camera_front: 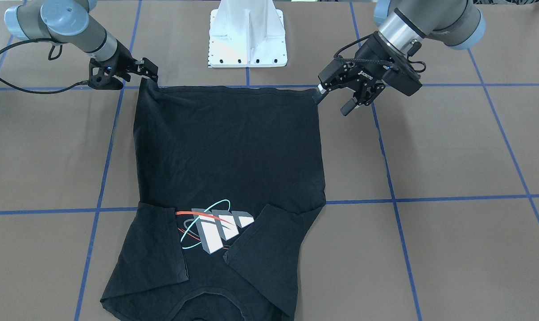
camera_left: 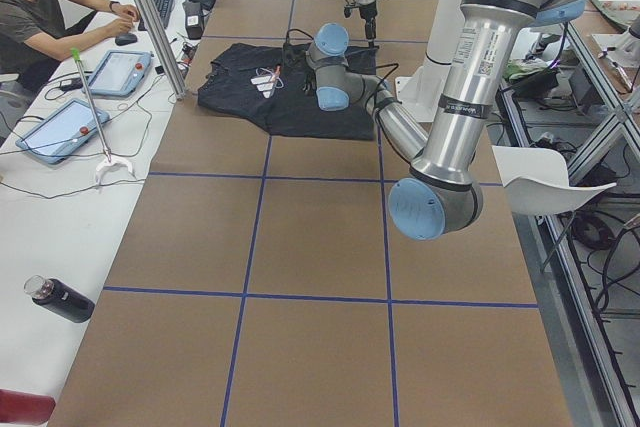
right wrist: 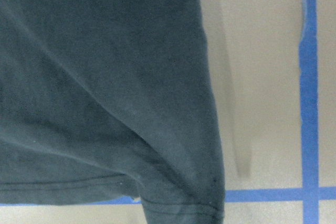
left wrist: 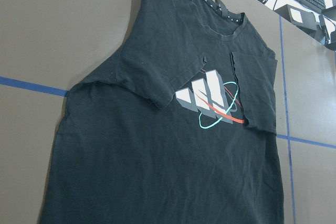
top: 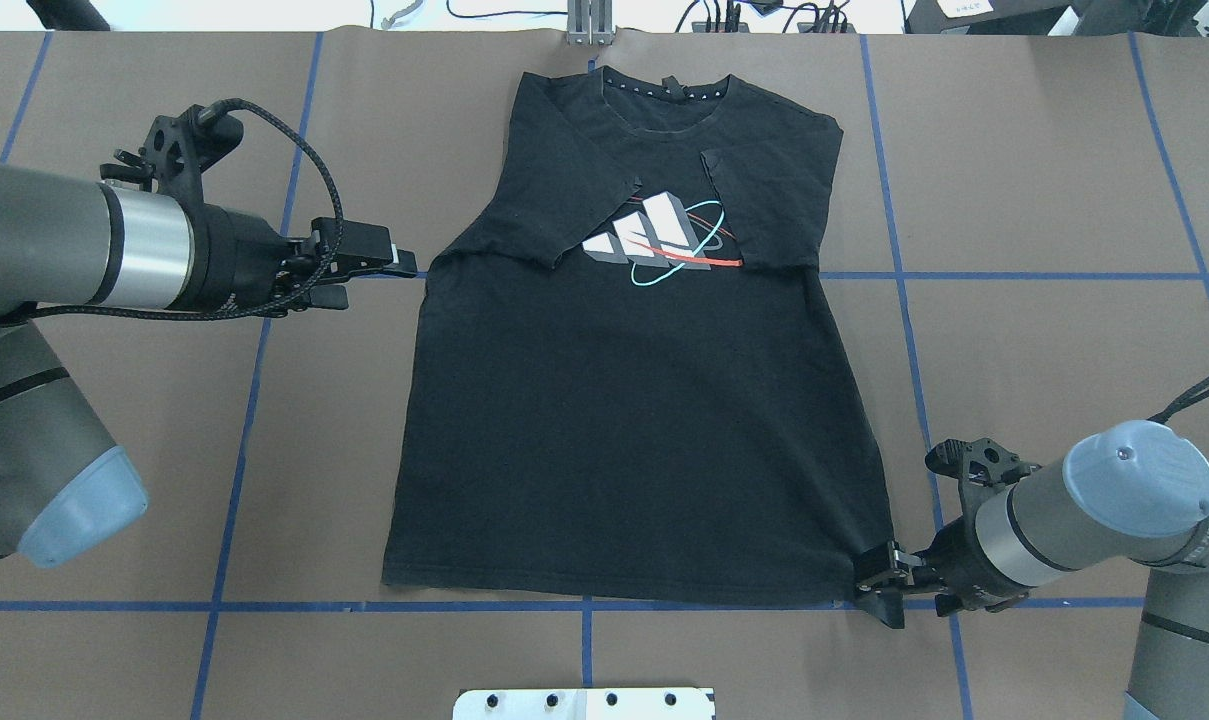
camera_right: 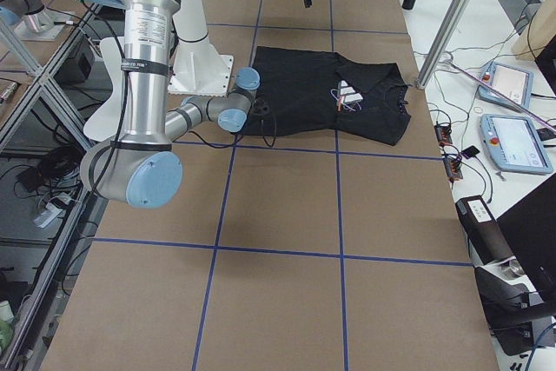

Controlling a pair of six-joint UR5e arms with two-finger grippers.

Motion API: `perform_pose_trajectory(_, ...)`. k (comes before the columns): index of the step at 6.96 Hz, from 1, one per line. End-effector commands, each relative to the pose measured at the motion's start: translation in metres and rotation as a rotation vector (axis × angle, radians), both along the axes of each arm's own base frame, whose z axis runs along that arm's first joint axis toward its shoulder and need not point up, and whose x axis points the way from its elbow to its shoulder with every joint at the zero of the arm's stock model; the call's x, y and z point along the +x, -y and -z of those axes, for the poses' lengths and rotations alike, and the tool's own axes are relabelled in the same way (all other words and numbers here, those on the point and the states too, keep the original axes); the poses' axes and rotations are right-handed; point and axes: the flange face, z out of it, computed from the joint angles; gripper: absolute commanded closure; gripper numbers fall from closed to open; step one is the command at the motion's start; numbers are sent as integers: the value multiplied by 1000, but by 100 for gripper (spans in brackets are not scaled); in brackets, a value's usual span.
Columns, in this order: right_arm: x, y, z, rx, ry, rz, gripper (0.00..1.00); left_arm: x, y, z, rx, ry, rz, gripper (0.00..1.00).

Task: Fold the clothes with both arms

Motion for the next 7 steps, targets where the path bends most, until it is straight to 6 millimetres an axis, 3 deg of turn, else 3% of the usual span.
perform_pose_trajectory(1, -1, -2, -4, -3, -7, 5, 2, 0, 0, 0, 2, 1, 0, 0)
perform_pose_trajectory(4, -7, -4, -5, -4, -11, 12, 23, 1, 0, -2, 1, 5, -2, 0)
perform_pose_trajectory(7, -12, -7, -9, -8, -18, 23, 31, 0, 0, -1, 4, 4, 0, 0)
